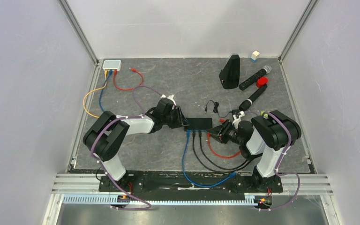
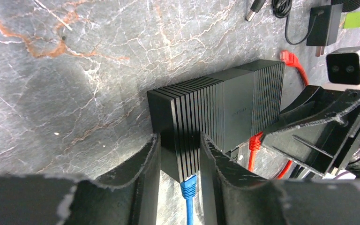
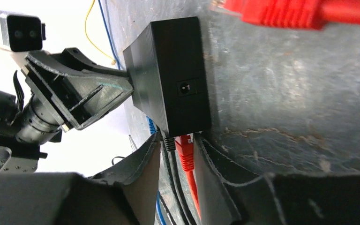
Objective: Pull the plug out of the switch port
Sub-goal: Pull the connector from the switch port.
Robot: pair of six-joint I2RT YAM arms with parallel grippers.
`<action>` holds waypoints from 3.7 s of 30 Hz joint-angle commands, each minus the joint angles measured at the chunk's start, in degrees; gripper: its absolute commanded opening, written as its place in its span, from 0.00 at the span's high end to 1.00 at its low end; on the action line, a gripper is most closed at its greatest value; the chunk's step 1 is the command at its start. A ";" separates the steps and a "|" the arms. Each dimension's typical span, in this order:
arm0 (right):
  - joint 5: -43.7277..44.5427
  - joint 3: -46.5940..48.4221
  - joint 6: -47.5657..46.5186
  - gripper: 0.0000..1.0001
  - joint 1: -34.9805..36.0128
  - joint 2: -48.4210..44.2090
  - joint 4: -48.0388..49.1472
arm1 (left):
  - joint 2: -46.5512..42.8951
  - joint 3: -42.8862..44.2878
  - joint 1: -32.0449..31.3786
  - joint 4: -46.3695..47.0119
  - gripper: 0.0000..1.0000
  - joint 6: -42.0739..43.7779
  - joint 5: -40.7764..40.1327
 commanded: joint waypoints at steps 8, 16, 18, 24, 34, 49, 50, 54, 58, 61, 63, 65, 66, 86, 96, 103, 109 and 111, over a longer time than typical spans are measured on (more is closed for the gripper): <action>3.65 -0.84 0.33 0.62 -0.63 1.12 -6.56 | 1.86 -1.99 -0.95 -7.81 0.67 0.81 -2.17; 4.84 -2.88 3.87 0.71 -1.10 1.84 -1.51 | 1.55 -1.68 -0.97 -9.00 0.69 1.62 -2.74; 4.57 -3.45 6.11 0.71 -1.19 2.85 2.29 | 1.24 -1.91 -0.99 -8.93 0.71 1.62 -3.18; 5.12 -4.17 8.02 0.61 -1.28 3.62 4.22 | 1.30 -2.09 -0.95 -8.66 0.70 1.80 -2.95; 5.30 -2.53 8.69 0.68 -1.36 4.39 3.67 | 1.51 -2.19 -0.95 -8.39 0.70 1.80 -2.51; 5.49 -1.53 8.52 0.78 -1.37 4.73 2.53 | 1.81 -2.11 -0.95 -8.04 0.70 1.88 -2.47; 5.48 -1.46 8.46 0.79 -1.37 4.72 2.33 | 1.86 -2.13 -0.95 -8.04 0.71 1.97 -2.39; 5.15 -1.03 6.62 0.88 -1.36 4.01 0.36 | 1.90 -2.21 -0.95 -8.04 0.70 1.93 -2.26; 6.30 3.19 -5.53 1.00 -1.14 -1.54 -19.90 | 1.64 -2.77 -0.96 -6.69 0.67 0.80 -1.70; 4.86 5.21 -11.86 1.00 -1.10 -2.60 -26.98 | 1.72 -2.93 -0.95 -5.98 0.67 0.15 -1.63; 1.84 5.16 -13.28 1.00 -1.10 -1.38 -27.05 | 1.63 -2.94 -0.97 -5.68 0.67 -0.18 -1.83; -1.16 4.21 -13.22 1.00 -1.10 1.24 -24.71 | 1.68 -2.77 -0.95 -5.66 0.67 -0.29 -1.78; -2.21 3.67 -13.05 1.00 -1.02 2.30 -23.39 | 1.66 -2.74 -0.95 -5.66 0.67 -0.31 -1.77; -1.02 4.09 -26.19 1.00 0.23 0.46 -38.13 | 0.85 -2.51 -0.95 -8.21 0.67 0.39 -3.68; -2.57 2.52 -26.80 1.00 1.11 0.38 -37.61 | 0.87 -2.73 -0.95 -8.22 0.67 0.30 -4.02; 5.49 4.11 -31.53 1.00 2.25 -2.12 -46.80 | 0.22 -3.46 -0.90 -8.30 0.67 0.30 -4.60; 6.01 5.82 -34.07 1.00 2.68 -3.01 -49.88 | -1.00 -3.80 -0.95 -7.96 0.60 1.23 -5.47; 7.32 6.05 -33.86 1.00 2.65 -3.70 -50.19 | -3.42 -3.90 -0.97 -8.41 0.45 5.00 -6.40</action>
